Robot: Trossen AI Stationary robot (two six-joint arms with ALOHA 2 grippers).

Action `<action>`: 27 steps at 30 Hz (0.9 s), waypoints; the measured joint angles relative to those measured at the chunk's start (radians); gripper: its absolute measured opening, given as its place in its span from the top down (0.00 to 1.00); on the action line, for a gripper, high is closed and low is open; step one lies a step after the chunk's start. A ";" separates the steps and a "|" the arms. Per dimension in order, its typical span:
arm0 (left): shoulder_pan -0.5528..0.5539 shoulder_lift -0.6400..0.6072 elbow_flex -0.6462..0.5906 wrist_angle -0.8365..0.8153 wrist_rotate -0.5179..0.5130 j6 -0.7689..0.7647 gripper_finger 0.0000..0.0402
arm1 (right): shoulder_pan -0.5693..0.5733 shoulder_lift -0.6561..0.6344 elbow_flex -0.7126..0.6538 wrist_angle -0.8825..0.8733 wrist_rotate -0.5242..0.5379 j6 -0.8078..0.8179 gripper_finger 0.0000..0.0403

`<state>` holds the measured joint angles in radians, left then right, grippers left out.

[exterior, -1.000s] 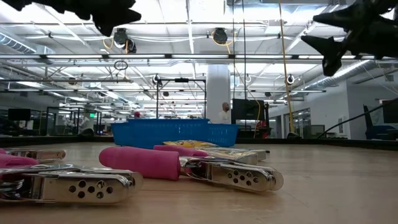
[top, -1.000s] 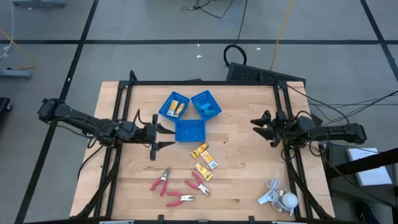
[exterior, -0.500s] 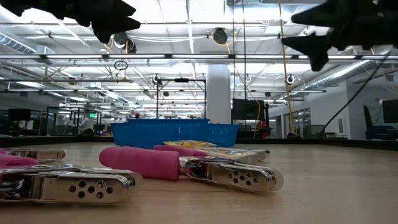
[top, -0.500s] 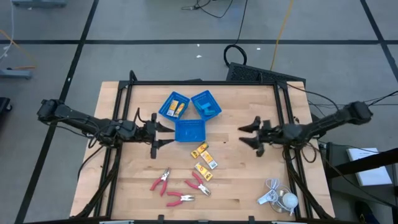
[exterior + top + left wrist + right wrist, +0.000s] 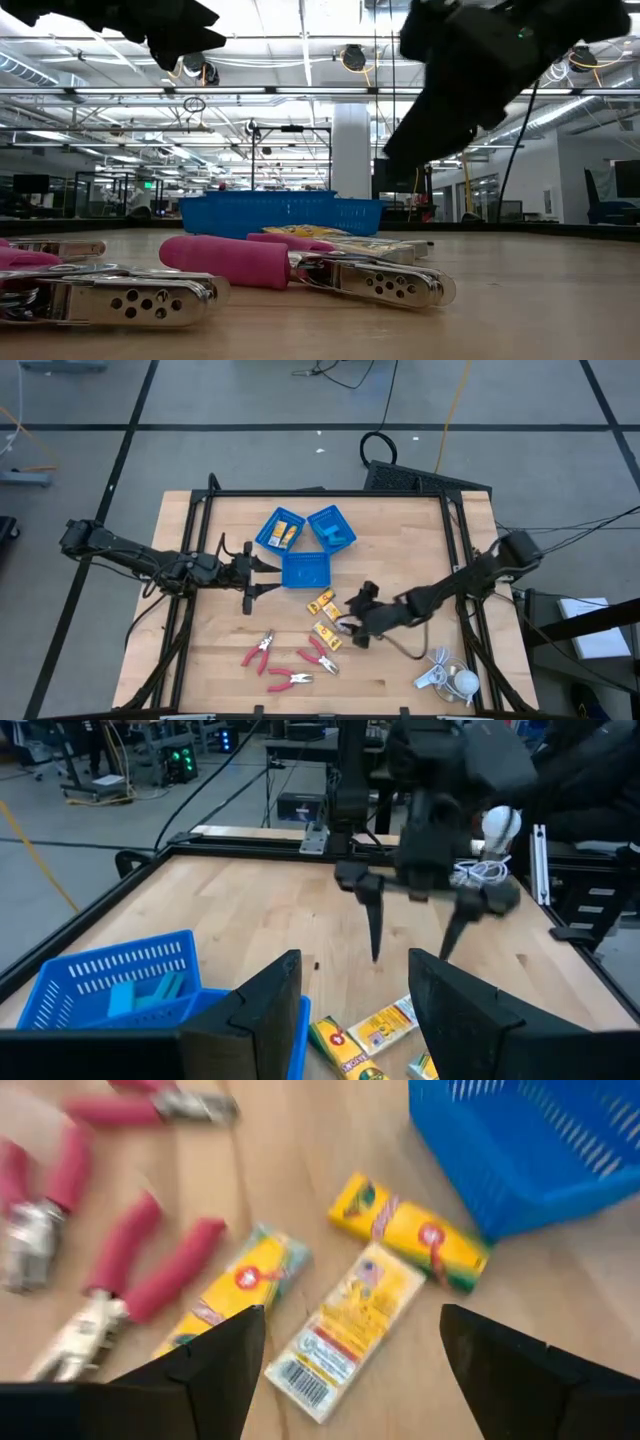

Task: Pick & Place School Supplies
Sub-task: Put the yellow crayon box into the top left blue bin

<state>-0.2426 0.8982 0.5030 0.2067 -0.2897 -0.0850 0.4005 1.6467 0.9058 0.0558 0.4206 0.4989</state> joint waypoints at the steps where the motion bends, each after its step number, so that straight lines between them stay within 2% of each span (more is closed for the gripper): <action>1: 0.000 0.000 0.000 0.000 0.000 -0.003 0.54 | 0.000 0.034 0.038 -0.047 0.000 0.016 0.28; 6: 0.000 0.000 0.000 0.000 0.000 -0.022 0.54 | -0.007 0.164 0.175 -0.178 0.000 0.067 0.28; 12: 0.000 0.000 0.000 0.000 0.000 -0.036 0.54 | -0.009 0.265 0.204 -0.193 -0.003 0.160 0.28; 20: 0.000 0.000 0.000 0.000 0.000 -0.050 0.54 | -0.009 0.295 0.208 -0.328 -0.061 0.246 0.30; 27: 0.000 0.000 0.001 0.006 0.000 -0.051 0.54 | -0.009 0.295 0.201 -0.385 -0.070 0.240 0.40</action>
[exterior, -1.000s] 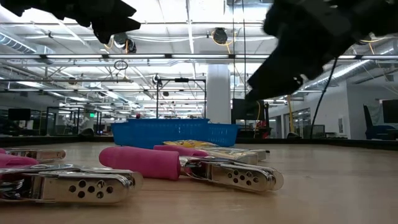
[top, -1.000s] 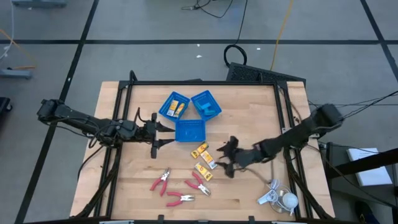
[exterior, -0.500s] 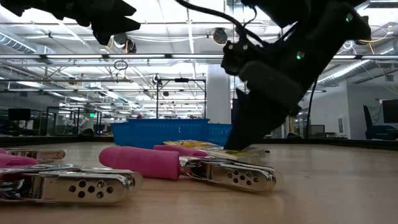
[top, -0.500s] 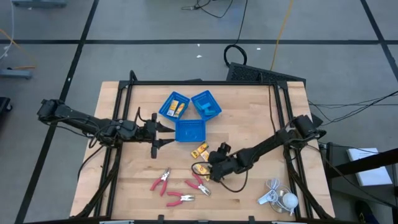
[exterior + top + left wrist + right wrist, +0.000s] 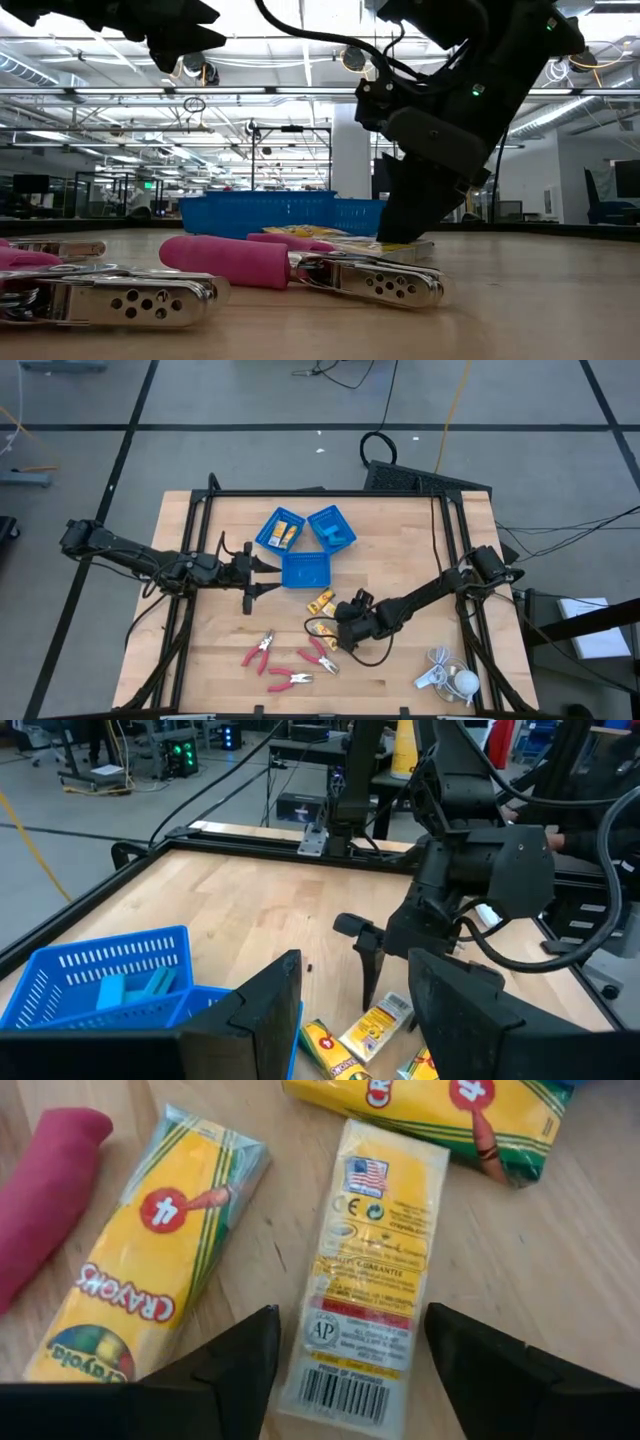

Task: Pick & Place School Supplies
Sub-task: Put the yellow crayon box into the top left blue bin

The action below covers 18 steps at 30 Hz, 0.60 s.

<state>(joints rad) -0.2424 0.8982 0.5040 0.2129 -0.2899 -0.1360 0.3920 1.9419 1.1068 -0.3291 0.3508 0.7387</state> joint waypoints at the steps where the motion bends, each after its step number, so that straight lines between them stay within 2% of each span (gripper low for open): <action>1: 0.000 0.000 0.000 0.000 0.000 -0.001 0.54 | 0.000 0.000 -0.001 -0.001 0.000 -0.006 0.42; 7: 0.000 0.000 0.000 0.002 -0.001 -0.054 0.54 | -0.012 -0.021 -0.001 -0.006 -0.011 -0.076 0.53; 13: 0.000 0.000 0.000 0.022 -0.001 -0.098 0.54 | -0.012 -0.114 -0.009 -0.069 -0.026 -0.151 0.60; 18: 0.000 0.000 0.000 0.074 -0.015 -0.134 0.54 | -0.001 -0.217 -0.005 -0.153 0.102 -0.184 0.60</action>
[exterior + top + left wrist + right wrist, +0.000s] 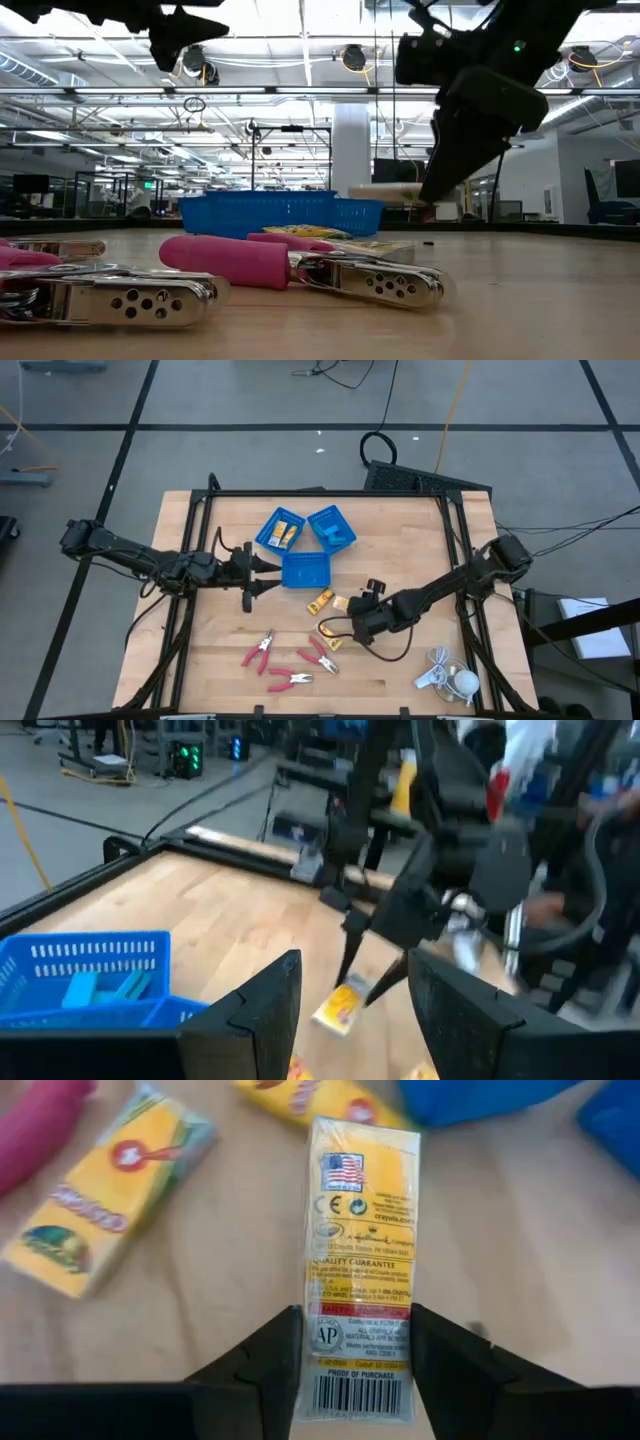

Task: Pick & Place School Supplies
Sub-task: Put the yellow crayon box into the top left blue bin

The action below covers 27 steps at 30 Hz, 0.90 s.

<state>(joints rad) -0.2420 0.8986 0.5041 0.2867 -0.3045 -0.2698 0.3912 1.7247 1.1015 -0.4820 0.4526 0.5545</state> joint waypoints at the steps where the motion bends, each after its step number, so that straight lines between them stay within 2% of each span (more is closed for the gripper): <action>1: 0.000 0.000 0.000 0.022 -0.010 -0.017 0.54 | 0.005 -0.013 -0.001 -0.022 0.033 0.001 0.60; 8: 0.025 0.107 0.001 0.208 -0.056 -0.154 0.54 | 0.006 -0.083 0.000 -0.036 0.292 -0.138 0.60; 14: 0.068 0.289 0.001 0.352 -0.056 -0.317 0.54 | 0.002 -0.085 0.000 0.117 0.495 -0.379 0.59; 21: 0.093 0.465 0.019 0.473 -0.051 -0.373 0.54 | -0.031 -0.085 0.000 0.347 0.515 -0.594 0.59; 27: 0.115 0.552 0.089 0.484 -0.008 -0.384 0.54 | -0.046 -0.086 0.001 0.430 0.485 -0.676 0.59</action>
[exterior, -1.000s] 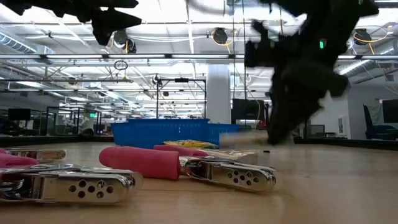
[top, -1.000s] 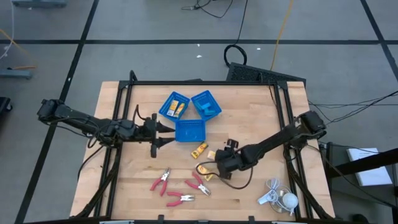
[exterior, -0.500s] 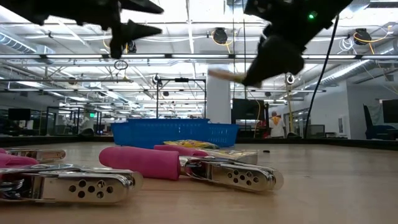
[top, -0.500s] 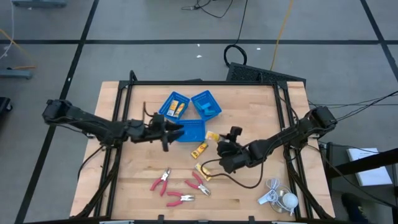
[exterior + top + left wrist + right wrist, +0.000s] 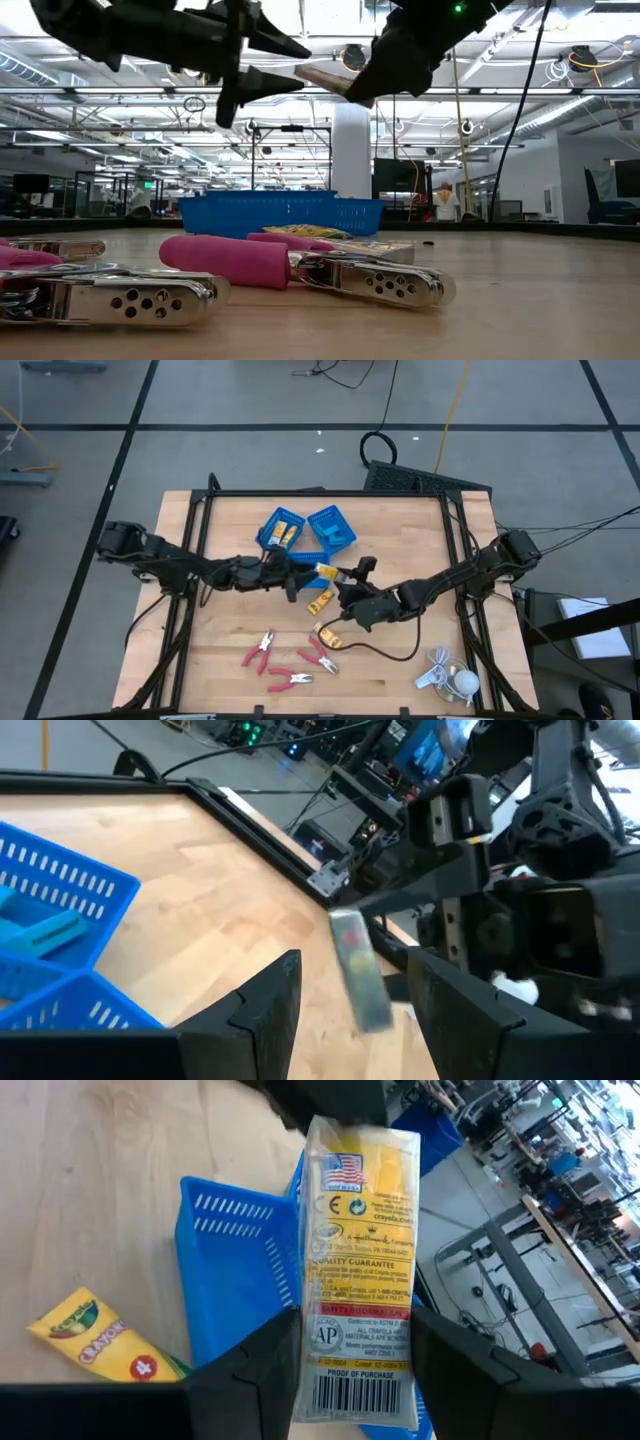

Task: Pick & Place School Supplies
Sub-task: Put the yellow crayon box into the top left blue bin

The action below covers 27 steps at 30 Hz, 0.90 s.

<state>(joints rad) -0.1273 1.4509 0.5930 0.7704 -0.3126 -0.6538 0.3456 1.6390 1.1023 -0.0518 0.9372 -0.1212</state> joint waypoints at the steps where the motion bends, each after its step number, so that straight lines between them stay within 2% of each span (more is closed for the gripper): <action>1: 0.004 0.011 0.009 -0.001 0.000 0.003 0.54 | -0.001 0.000 0.000 0.006 -0.001 -0.002 0.59; 6: 0.022 0.056 0.062 -0.004 0.008 0.024 0.54 | -0.004 0.000 0.000 0.026 -0.008 -0.023 0.60; 11: 0.050 0.090 0.099 -0.026 0.113 0.021 0.54 | -0.005 0.000 0.000 0.026 -0.008 -0.023 0.59; 16: 0.071 0.089 0.109 -0.078 0.167 -0.011 0.55 | -0.006 0.000 0.001 0.025 -0.001 -0.030 0.59; 19: 0.074 0.089 0.109 -0.079 0.187 -0.012 0.61 | -0.006 0.000 0.001 0.025 0.000 -0.030 0.59; 27: 0.086 0.087 0.108 -0.065 0.195 0.035 0.90 | -0.005 -0.001 0.001 0.022 0.008 0.022 0.58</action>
<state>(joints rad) -0.0410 1.5378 0.7013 0.7054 -0.1177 -0.6190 0.3401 1.6382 1.1034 -0.0294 0.9448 -0.0997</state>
